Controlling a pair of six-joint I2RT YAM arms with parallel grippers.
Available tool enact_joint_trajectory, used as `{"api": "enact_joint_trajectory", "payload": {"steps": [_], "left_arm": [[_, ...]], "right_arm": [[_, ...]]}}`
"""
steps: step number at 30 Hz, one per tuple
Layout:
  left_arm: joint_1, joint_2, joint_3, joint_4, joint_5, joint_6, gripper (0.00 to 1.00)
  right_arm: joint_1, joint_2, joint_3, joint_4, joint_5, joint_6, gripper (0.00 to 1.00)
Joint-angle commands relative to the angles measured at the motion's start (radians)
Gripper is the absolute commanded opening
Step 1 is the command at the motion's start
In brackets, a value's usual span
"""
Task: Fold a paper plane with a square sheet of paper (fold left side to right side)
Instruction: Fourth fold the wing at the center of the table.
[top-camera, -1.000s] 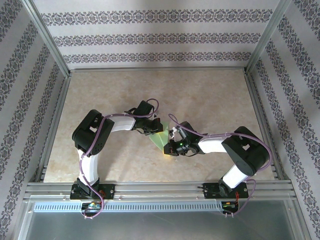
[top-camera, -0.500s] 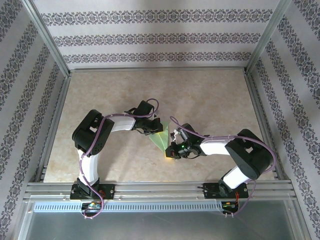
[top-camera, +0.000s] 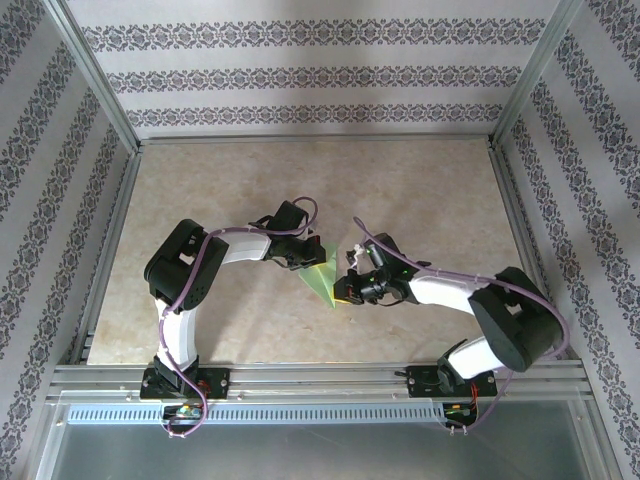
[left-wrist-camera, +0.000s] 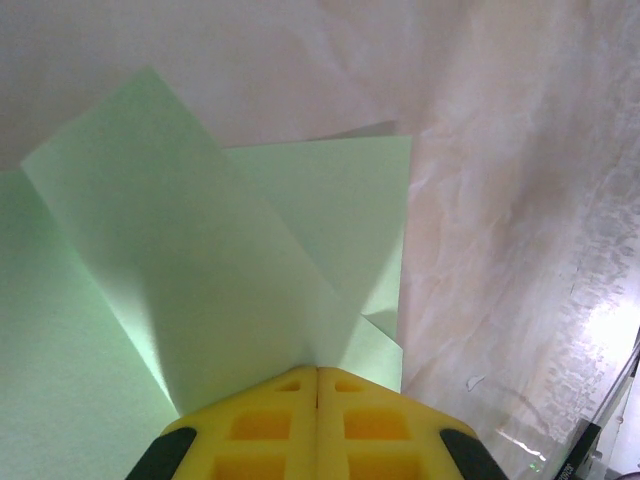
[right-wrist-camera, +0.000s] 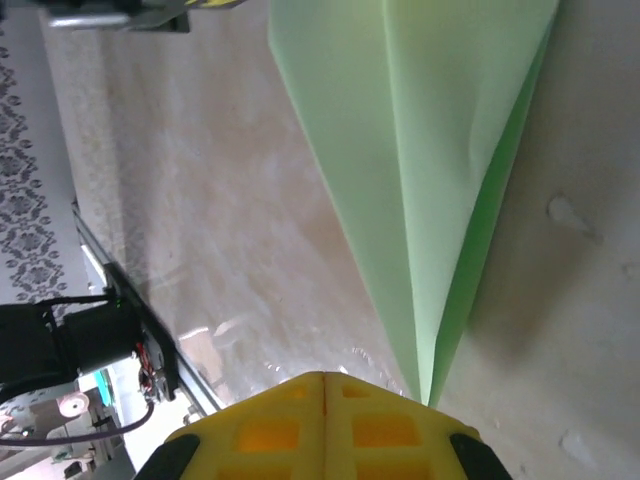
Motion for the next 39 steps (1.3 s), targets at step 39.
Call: {"api": "enact_joint_trajectory", "payload": {"steps": [39], "left_arm": [[-0.023,-0.234,-0.251,0.336,-0.043,-0.1,0.04]], "right_arm": [[-0.049,0.258,0.039,-0.047,0.134,-0.133,0.0]]}}
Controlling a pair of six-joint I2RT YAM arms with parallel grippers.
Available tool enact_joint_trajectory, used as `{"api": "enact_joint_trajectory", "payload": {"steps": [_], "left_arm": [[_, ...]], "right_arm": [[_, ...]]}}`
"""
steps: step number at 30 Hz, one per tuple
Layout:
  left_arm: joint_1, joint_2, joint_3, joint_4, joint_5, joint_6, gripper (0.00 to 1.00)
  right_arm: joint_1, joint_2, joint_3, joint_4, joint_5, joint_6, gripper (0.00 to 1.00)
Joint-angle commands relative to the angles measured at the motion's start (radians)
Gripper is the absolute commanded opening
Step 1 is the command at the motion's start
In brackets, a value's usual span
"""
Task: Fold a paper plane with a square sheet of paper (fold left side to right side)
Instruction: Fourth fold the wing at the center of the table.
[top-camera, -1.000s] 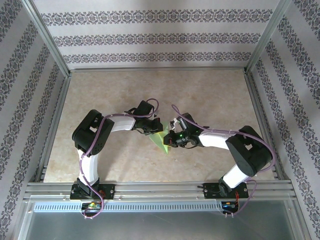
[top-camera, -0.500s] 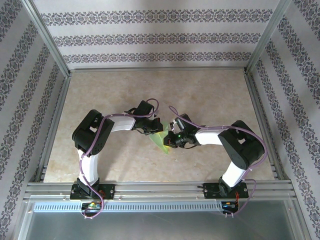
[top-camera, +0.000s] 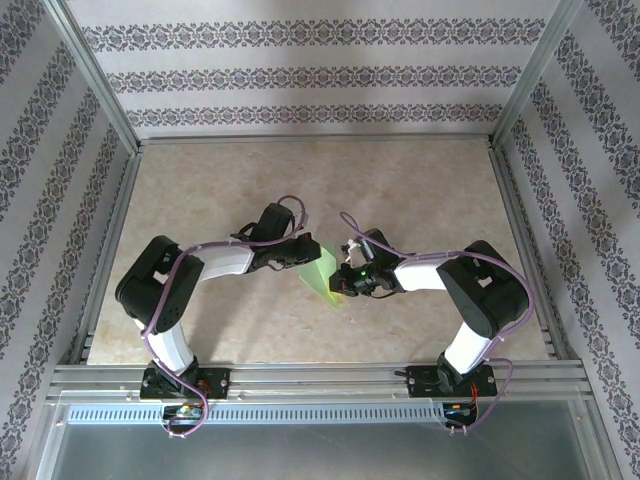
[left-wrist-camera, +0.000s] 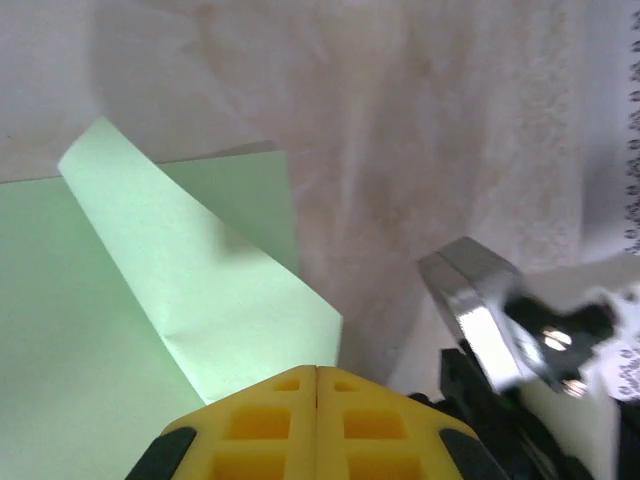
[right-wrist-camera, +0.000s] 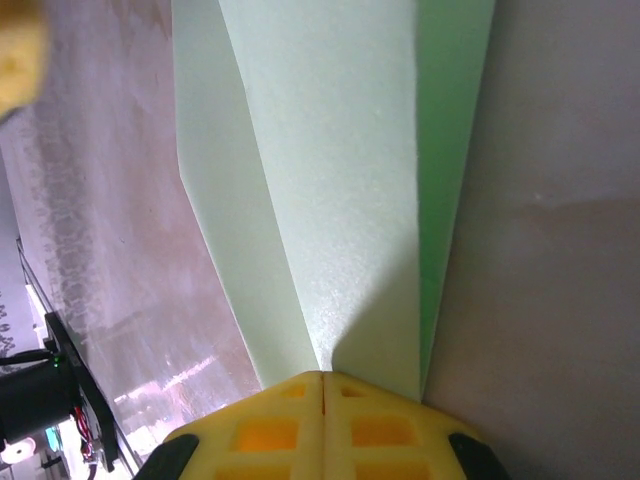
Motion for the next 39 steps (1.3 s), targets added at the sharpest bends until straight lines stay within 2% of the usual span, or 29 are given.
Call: {"api": "enact_joint_trajectory", "payload": {"steps": [1,9,17,39], "left_arm": [[-0.029,-0.006,-0.054,0.126,0.005,-0.061,0.03],[-0.086,0.071,-0.04,0.174,0.027,-0.109,0.03],[-0.088,0.144,0.007,0.123,0.009,-0.099,0.03],[0.012,0.207,0.018,0.05,-0.038,-0.06,0.03]], "right_arm": [[-0.013,0.052,-0.027,-0.148,0.086,-0.052,0.0],[-0.011,0.056,-0.017,-0.185,0.115,-0.063,0.0],[-0.006,0.053,0.003,-0.252,0.149,-0.09,0.0],[-0.005,0.054,0.013,-0.333,0.166,-0.119,0.0]]}}
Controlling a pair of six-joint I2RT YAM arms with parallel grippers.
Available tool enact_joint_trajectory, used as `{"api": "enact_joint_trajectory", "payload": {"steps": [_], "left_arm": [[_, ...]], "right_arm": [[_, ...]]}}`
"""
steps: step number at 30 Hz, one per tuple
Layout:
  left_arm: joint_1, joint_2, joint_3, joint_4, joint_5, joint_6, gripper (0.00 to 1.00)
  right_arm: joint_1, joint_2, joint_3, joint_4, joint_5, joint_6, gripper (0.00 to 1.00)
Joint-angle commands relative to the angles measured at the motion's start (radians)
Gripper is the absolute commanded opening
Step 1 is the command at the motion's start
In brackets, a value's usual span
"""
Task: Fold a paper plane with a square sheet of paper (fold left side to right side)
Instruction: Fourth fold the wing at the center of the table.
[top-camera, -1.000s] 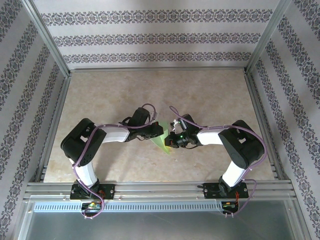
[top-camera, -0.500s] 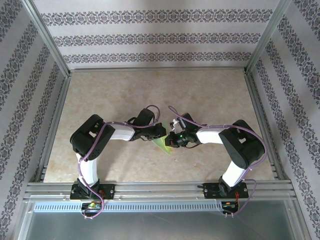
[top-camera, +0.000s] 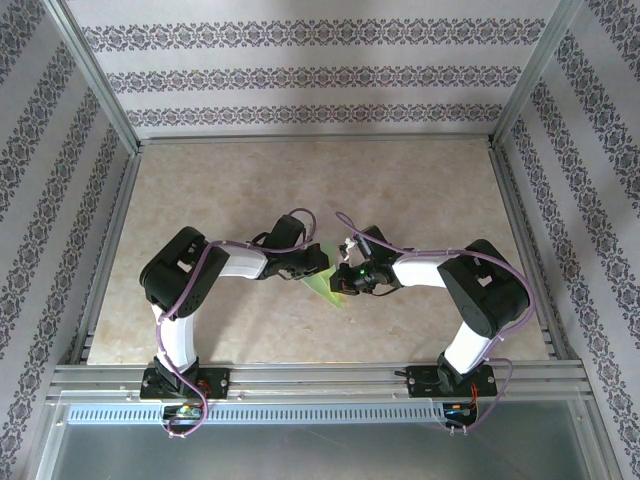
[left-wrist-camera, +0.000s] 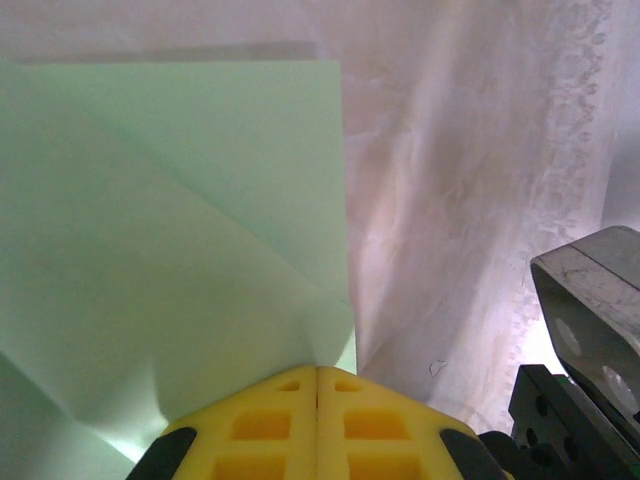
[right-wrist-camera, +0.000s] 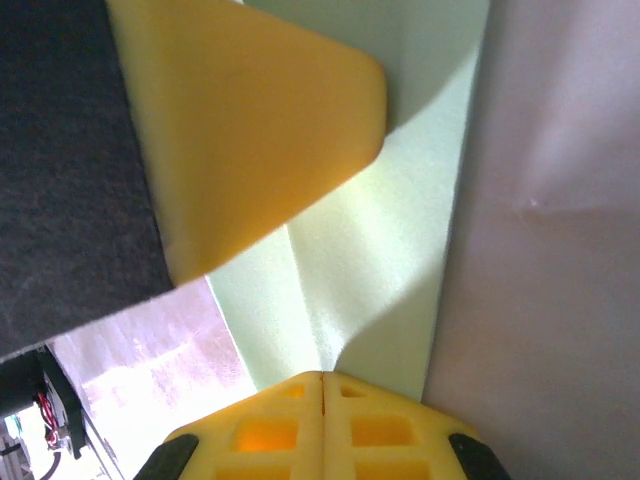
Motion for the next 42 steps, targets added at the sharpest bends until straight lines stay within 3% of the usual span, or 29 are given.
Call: {"api": "enact_joint_trajectory", "payload": {"steps": [1,17,24,29,34,42], "left_arm": [[0.058,0.04,0.013,-0.066,-0.066,0.047,0.03],[0.253,0.109,0.14,-0.144,-0.065,0.189,0.03],[0.297,0.112,0.206,-0.167,-0.048,0.246,0.03],[0.288,-0.007,0.147,-0.133,-0.043,0.26,0.03],[0.218,-0.122,0.058,-0.129,0.009,0.242,0.03],[0.086,-0.061,0.077,-0.132,0.08,0.195,0.03]], "right_arm": [[-0.003,0.051,-0.044,-0.202,0.141,-0.026,0.0],[0.002,0.048,-0.044,-0.206,0.128,-0.021,0.0],[-0.003,0.042,-0.048,-0.171,0.092,-0.008,0.0],[-0.013,0.03,-0.042,-0.161,0.086,-0.001,0.0],[-0.017,0.028,-0.033,-0.163,0.092,-0.003,0.0],[-0.019,0.04,-0.025,-0.176,0.105,-0.012,0.0]]}}
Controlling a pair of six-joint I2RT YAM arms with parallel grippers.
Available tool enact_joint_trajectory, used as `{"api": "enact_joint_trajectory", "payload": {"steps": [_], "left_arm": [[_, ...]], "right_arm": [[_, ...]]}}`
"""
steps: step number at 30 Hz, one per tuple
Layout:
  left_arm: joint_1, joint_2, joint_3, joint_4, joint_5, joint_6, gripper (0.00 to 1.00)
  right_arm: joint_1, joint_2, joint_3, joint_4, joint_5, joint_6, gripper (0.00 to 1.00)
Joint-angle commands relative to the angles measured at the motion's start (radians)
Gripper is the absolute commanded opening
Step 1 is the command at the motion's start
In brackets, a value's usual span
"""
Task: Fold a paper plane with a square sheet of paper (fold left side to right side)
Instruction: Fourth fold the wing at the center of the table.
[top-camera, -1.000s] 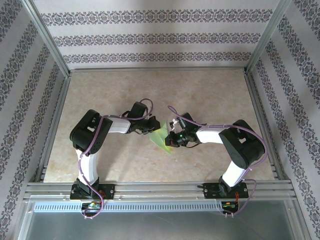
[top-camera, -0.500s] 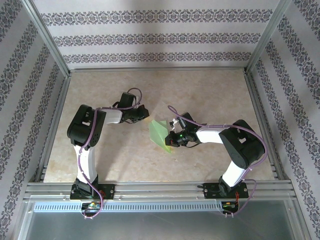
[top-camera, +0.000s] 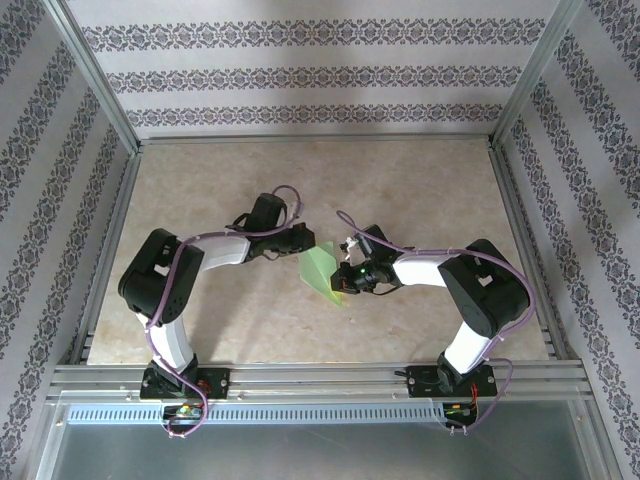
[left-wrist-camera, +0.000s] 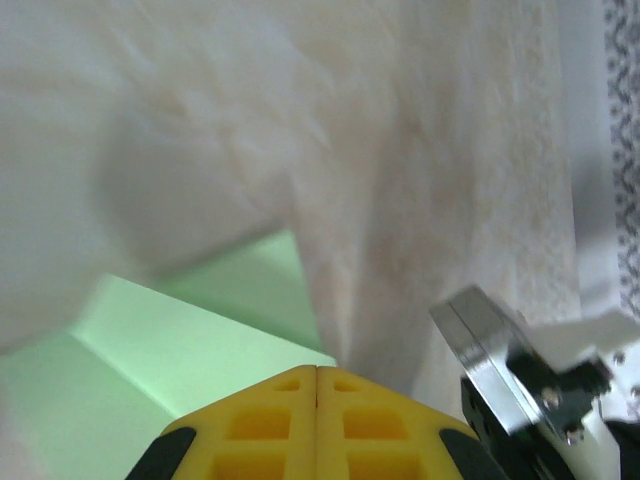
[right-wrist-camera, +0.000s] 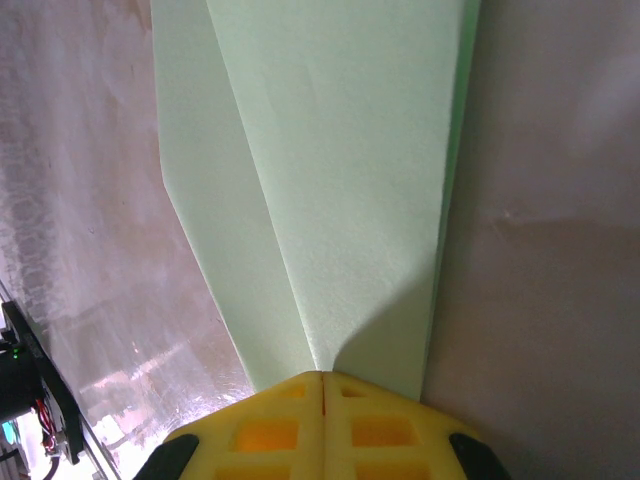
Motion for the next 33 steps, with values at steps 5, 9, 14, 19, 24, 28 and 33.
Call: {"api": "enact_joint_trajectory", "payload": {"steps": [5,9,14,19,24,28,33], "left_arm": [[-0.022,0.109,0.046,-0.005,0.018,-0.022,0.03],[-0.021,0.139,0.06,-0.05,-0.018,-0.016,0.03],[-0.02,0.153,0.044,-0.061,-0.03,-0.033,0.03],[-0.02,0.165,0.034,-0.064,-0.036,-0.038,0.03],[-0.02,0.166,0.033,-0.062,-0.039,-0.037,0.02],[-0.021,0.169,0.035,-0.063,-0.039,-0.036,0.02],[-0.021,0.168,0.035,-0.065,-0.039,-0.036,0.02]], "right_arm": [[-0.012,0.042,-0.033,-0.163,0.105,-0.014,0.0],[-0.011,0.027,-0.02,-0.161,0.089,-0.009,0.0],[-0.01,-0.022,0.026,-0.146,0.032,0.024,0.0],[-0.001,-0.046,0.093,-0.12,-0.016,0.066,0.0],[0.004,-0.019,0.14,-0.096,0.01,0.084,0.0],[0.006,0.039,0.167,-0.061,0.033,0.096,0.0],[0.03,0.1,0.218,-0.043,0.033,0.101,0.0]]}}
